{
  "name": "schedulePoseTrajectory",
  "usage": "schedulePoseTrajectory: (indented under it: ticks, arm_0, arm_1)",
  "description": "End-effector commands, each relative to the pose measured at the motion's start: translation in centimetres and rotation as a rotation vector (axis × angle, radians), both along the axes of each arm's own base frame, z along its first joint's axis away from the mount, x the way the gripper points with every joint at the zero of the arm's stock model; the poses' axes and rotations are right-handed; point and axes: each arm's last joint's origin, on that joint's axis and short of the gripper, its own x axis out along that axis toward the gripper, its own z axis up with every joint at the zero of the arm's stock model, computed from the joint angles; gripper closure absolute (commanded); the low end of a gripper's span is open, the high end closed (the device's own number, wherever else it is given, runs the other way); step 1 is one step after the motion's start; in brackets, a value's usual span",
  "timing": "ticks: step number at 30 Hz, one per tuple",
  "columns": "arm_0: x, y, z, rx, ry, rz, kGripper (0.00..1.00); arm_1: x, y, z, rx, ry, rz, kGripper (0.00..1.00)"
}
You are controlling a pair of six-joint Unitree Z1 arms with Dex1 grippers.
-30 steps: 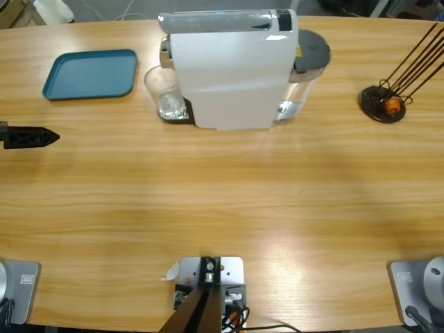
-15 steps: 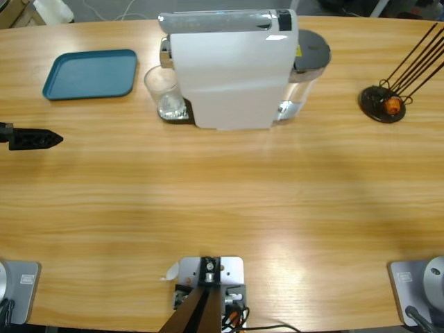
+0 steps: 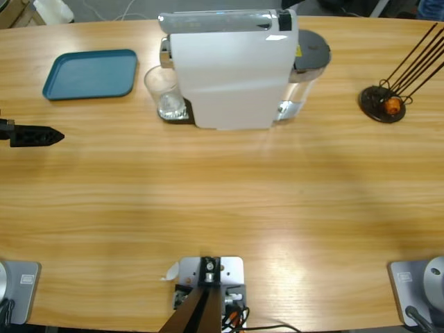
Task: Pour coffee
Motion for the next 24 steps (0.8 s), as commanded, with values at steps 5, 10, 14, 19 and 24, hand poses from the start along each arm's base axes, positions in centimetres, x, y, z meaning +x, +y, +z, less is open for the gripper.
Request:
schedulePoseTrajectory:
  ticks: [5,10,14,19,24]
  arm_0:
    - [0.7,-0.5,-0.8,0.026,0.035,-0.003,0.009]
    - [0.7,-0.6,-0.9,0.028,0.039,-0.003,0.009]
    - [0.8,-0.7,-0.9,0.028,0.040,-0.008,0.009]
    - [0.8,-0.7,-1.0,0.029,0.041,-0.009,0.009]
    - [0.8,-0.8,-1.0,0.030,0.042,-0.013,0.009]
  arm_1:
    - [2.8,0.2,-3.1,-0.045,0.066,-0.040,1.000]
    - [3.1,-0.4,-2.8,-0.042,0.059,-0.053,1.000]
    - [3.0,0.0,-2.7,-0.039,0.054,-0.042,1.000]
    - [2.4,0.7,-2.0,-0.032,0.029,-0.017,1.000]
    - [2.2,0.8,-2.1,-0.037,0.036,-0.011,1.000]
